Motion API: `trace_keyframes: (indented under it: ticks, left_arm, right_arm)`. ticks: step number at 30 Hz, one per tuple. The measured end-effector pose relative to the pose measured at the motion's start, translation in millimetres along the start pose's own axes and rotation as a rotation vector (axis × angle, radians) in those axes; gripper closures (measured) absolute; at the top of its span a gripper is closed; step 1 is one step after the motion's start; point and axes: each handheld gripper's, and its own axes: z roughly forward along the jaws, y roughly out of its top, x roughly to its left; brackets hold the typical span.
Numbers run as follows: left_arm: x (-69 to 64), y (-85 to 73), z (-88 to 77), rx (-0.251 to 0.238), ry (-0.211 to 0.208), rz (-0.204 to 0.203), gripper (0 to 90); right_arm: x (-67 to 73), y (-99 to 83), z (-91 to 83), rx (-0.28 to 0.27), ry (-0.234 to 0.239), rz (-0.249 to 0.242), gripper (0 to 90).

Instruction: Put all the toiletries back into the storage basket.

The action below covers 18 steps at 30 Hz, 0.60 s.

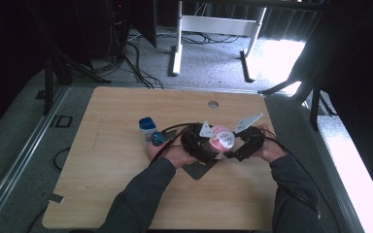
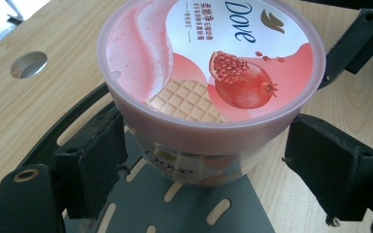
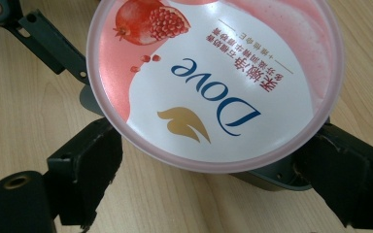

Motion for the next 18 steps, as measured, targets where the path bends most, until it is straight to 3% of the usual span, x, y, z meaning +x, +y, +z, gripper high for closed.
trace_keyframes:
  ticks: [12, 18]
  left_arm:
    - [8.7, -1.9, 7.6, -0.003, 0.002, -0.039, 15.5]
    - [11.2, -2.8, 10.5, -0.001, 0.013, -0.04, 15.5]
  right_arm:
    - [-9.1, 3.2, 5.4, 0.021, -0.008, 0.012, 11.4]
    - [-13.1, 4.8, 8.8, 0.029, -0.009, 0.017, 11.5]
